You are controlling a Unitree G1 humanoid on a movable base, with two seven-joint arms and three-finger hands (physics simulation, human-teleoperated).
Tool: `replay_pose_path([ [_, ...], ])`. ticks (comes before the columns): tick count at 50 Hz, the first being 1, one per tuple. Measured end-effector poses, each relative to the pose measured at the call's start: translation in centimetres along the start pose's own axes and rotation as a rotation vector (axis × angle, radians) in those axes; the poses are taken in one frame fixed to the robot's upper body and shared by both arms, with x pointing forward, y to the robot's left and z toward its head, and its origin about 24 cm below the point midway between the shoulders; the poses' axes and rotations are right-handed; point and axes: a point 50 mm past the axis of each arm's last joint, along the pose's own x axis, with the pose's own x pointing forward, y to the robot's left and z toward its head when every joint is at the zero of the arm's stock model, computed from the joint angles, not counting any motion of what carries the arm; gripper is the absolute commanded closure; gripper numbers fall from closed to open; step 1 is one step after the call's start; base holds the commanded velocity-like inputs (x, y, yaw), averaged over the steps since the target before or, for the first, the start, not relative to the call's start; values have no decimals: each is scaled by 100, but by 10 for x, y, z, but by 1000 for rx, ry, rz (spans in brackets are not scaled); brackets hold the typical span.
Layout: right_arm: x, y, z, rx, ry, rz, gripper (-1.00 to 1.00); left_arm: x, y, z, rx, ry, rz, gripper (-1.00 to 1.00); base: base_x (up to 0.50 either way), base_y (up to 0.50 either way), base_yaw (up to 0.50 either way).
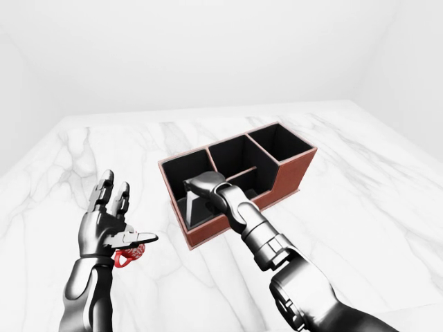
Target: Pick up the book and place it in the left compartment of the caddy.
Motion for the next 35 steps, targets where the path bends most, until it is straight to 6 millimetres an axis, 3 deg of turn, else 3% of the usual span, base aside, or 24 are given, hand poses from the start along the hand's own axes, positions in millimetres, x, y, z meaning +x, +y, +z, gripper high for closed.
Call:
replay_pose_path([
  [35, 7, 23, -7, 8, 27, 62, 100, -2, 2, -6, -10, 24, 2, -100, 0, 0, 0],
])
